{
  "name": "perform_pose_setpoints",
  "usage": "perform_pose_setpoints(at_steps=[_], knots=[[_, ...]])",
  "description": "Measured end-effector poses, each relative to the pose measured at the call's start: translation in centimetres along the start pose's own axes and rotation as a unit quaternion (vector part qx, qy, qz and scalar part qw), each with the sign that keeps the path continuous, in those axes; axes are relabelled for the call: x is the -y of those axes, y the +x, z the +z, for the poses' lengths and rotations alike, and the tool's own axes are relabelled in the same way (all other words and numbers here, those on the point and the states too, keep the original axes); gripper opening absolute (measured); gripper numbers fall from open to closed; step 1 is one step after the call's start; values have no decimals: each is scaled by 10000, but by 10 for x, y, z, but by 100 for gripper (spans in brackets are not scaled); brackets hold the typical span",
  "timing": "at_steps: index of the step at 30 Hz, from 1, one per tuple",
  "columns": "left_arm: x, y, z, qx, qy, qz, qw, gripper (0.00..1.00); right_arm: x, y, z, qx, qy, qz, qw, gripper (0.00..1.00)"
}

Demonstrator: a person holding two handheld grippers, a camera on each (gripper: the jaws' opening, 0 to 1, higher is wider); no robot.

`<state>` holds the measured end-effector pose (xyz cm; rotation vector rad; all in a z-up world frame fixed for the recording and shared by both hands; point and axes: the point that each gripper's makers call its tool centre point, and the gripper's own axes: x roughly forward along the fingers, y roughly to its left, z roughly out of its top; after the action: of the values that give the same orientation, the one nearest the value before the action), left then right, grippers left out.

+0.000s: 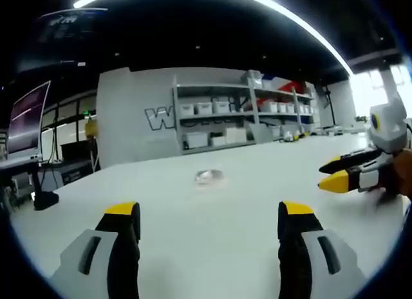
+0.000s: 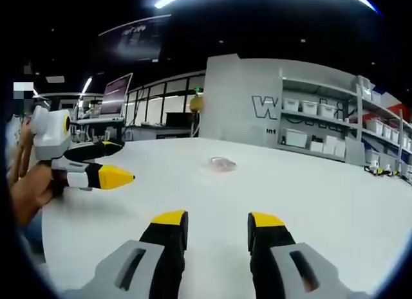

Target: Open the resealable bag by pulling the two sides of the seal apart until the entire bag opening is separated and visibly accessible.

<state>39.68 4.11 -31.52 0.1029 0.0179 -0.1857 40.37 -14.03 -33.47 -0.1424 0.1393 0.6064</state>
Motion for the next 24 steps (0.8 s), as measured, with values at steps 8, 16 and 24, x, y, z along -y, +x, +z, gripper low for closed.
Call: perform_pose_setpoints(at_steps=[8, 16, 24], knots=[[0, 0, 0, -1, 2, 4, 10000, 88, 0, 1, 0, 10, 1, 9, 10000, 36], [0, 0, 0, -2, -6, 0, 10000, 88, 0, 2, 0, -1, 19, 24, 10000, 36], [0, 0, 0, 11, -30, -10, 10000, 88, 0, 5, 1, -37, -6, 45, 10000, 36]])
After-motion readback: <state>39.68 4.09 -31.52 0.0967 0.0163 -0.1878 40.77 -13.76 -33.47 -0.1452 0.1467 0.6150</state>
